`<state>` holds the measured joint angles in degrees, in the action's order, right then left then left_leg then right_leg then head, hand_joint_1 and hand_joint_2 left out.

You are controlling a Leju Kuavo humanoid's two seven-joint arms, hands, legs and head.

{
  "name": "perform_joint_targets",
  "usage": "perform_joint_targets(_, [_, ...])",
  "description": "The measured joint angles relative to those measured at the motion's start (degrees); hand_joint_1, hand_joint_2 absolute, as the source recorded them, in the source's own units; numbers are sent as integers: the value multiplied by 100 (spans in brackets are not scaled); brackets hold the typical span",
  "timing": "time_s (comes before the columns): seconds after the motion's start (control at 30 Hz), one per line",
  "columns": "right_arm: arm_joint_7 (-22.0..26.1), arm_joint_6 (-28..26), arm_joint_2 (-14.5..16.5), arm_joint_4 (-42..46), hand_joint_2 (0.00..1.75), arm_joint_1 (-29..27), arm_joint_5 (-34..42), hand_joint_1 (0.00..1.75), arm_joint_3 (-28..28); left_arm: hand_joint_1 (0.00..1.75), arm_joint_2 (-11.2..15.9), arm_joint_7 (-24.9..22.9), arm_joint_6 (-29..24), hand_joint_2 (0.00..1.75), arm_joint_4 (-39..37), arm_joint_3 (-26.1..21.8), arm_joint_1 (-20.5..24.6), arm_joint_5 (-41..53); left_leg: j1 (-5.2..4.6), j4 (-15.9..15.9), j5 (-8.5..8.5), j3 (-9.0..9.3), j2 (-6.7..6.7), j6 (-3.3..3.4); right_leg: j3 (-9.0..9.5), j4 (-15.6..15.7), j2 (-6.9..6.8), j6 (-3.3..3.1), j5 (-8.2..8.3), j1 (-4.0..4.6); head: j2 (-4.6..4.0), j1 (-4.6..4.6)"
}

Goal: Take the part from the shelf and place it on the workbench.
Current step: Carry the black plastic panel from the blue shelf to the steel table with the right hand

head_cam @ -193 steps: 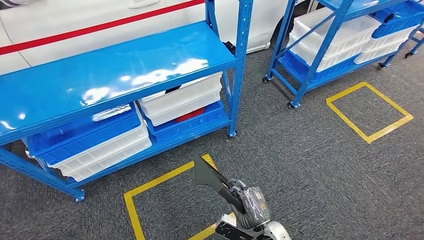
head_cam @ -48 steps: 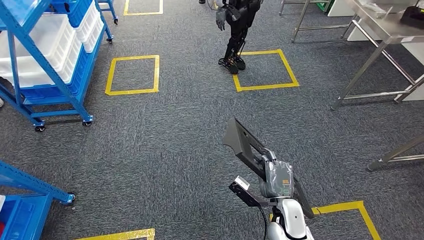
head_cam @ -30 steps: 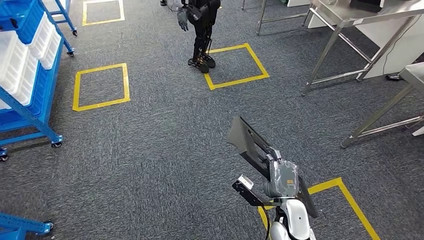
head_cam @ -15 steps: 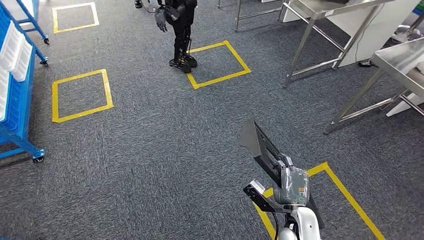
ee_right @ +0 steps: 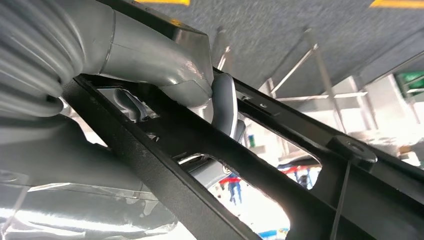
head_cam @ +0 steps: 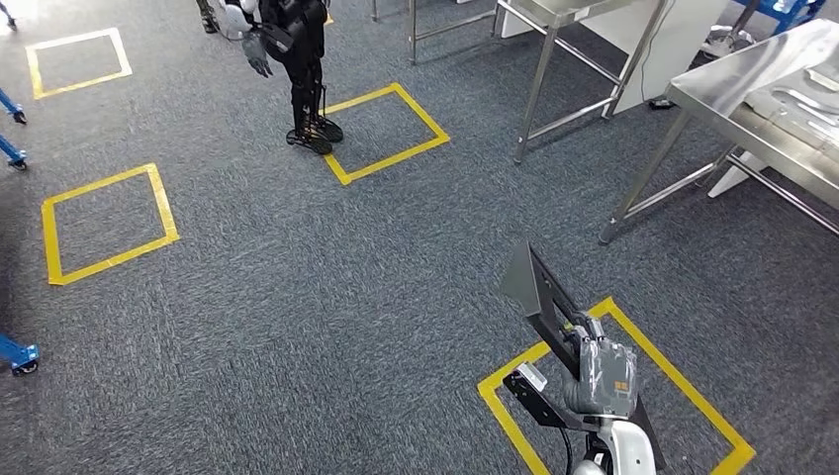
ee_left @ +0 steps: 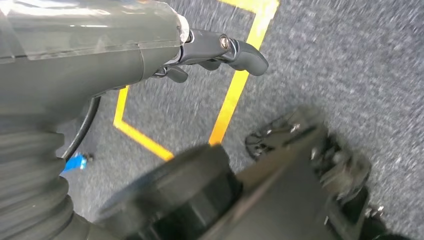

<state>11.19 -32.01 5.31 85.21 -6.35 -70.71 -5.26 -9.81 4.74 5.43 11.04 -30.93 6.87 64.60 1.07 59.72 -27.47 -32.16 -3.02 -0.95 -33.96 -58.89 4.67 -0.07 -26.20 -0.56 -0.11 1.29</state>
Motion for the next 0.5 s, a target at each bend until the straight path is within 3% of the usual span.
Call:
perform_joint_targets(0.03, [8,36,0,78,175,-14,-80,175,-21,0,-5,11,21,175,0,3,20,17,-11,-51,-26,13,-38,29,-36,-9,48,44,13,-9,0,0])
perform_joint_targets(0.1, [12,93,-1,264,175,-62,-306,175,-40,0,-13,43,72,175,0,10,67,37,-20,-98,7,14,41,109,-76,-10,77,125,36,-36,0,0])
perform_joint_targets(0.17, [9,115,-3,445,175,-82,-580,175,-40,0,-15,68,126,175,0,17,111,14,-13,-152,46,31,145,189,-179,-210,-144,180,-97,-31,0,-1])
perform_joint_targets(0.23, [-45,115,-25,559,175,-25,-931,175,6,0,7,96,173,175,0,19,116,-61,-25,-172,57,37,261,226,-479,-831,-384,211,-427,-25,0,-1])
perform_joint_targets(0.27, [-103,116,-48,578,175,40,-1143,175,60,0,34,115,195,175,0,13,104,-109,-35,-170,55,34,325,232,-655,-1188,-415,222,-572,-29,0,-1])
perform_joint_targets(0.3, [-183,124,-76,573,175,131,-1353,175,134,0,67,137,210,175,0,3,85,-153,-43,-168,52,33,392,234,-783,-1444,-428,228,-641,-32,0,-1])
perform_joint_targets(0.33, [-271,142,-105,556,175,249,-1533,175,221,0,102,157,220,175,0,-11,66,-188,-50,-167,48,32,458,234,-810,-1499,-437,226,-598,-33,0,-1])
perform_joint_targets(0.37, [-365,165,-139,536,175,384,-1667,175,312,0,133,173,225,175,0,-30,51,-217,-56,-166,45,35,518,232,-729,-1343,-454,217,-463,-31,0,-1])
perform_joint_targets(0.43, [-599,201,-235,501,175,679,-1775,175,511,0,172,195,224,175,0,-59,37,-254,-71,-165,35,50,611,220,-331,-598,-581,162,-114,-8,0,-1])
perform_joint_targets(0.5, [-911,207,-402,470,175,970,-1784,175,736,0,195,207,219,175,0,-80,36,-263,-99,-161,27,54,661,186,-55,-52,-711,87,38,43,0,-1])
